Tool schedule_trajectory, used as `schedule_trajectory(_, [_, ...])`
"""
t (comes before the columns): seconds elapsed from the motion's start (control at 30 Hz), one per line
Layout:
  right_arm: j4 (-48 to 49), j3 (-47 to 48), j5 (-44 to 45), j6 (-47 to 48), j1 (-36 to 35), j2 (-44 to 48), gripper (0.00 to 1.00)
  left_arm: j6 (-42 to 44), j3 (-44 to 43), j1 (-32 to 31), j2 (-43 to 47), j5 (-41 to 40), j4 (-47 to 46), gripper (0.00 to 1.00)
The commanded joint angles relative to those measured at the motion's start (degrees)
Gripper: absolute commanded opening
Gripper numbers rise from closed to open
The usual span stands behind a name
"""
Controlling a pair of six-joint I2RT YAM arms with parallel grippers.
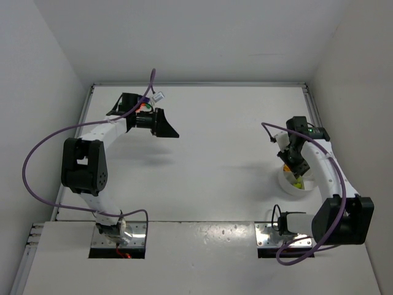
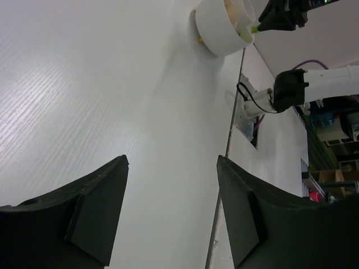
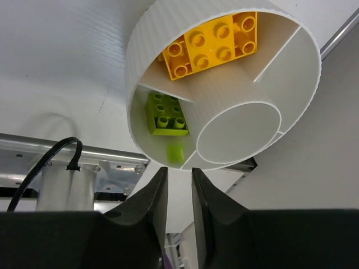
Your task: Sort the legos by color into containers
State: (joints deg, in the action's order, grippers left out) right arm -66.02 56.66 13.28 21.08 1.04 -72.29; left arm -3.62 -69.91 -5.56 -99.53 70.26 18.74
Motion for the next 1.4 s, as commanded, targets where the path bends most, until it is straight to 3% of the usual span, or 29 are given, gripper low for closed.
schedule_trajectory(0.0, [0.8, 0.5, 1.1, 0.3, 0.4, -0.3, 0.24, 1.4, 0.1, 0.8, 0.5, 2.4, -1.5, 0.70])
schedule_trajectory(0.3, [0.3, 1.0, 0.1, 0.3, 0.4, 0.2, 0.29, 1.9, 0.7, 0.8, 1.0, 2.4, -1.5, 0.70])
schedule_trajectory(0.57, [-0.8, 7.3, -3.4, -0.4, 0.4, 0.7, 0.33, 2.6, 1.2, 0.8, 5.1, -4.1, -2.0, 0.70])
schedule_trajectory(0.8, [-1.3, 18.2, -9.0, -2.2, 0.4, -4.0, 0.45, 0.8, 1.2, 1.4, 10.4, -21.3, -1.3, 0.71])
schedule_trajectory(0.87, [-1.9, 22.8, -11.3, -2.2, 0.4, -5.6, 0.49, 0.3, 0.3, 2.3, 11.2, -24.9, -0.6, 0.77])
schedule_trajectory(0.93, [-2.5, 26.9, -13.3, -2.2, 0.4, -7.8, 0.54, 0.3, -1.5, 4.3, 11.7, -28.2, 1.3, 0.90])
schedule_trajectory(1.03, [-2.5, 29.5, -16.4, -2.7, 0.4, -9.7, 0.54, 0.3, -4.2, 6.0, 11.7, -31.4, 3.3, 0.99])
schedule_trajectory(1.2, [1.7, 26.1, -19.5, -2.7, 0.4, -9.5, 0.54, 0.3, -7.5, 7.4, 11.0, -38.6, 5.9, 1.00])
schedule_trajectory(1.37, [3.5, 21.8, -21.9, -3.2, 0.4, -7.5, 0.54, -1.8, -13.7, 8.6, 5.6, -51.0, 7.0, 1.00])
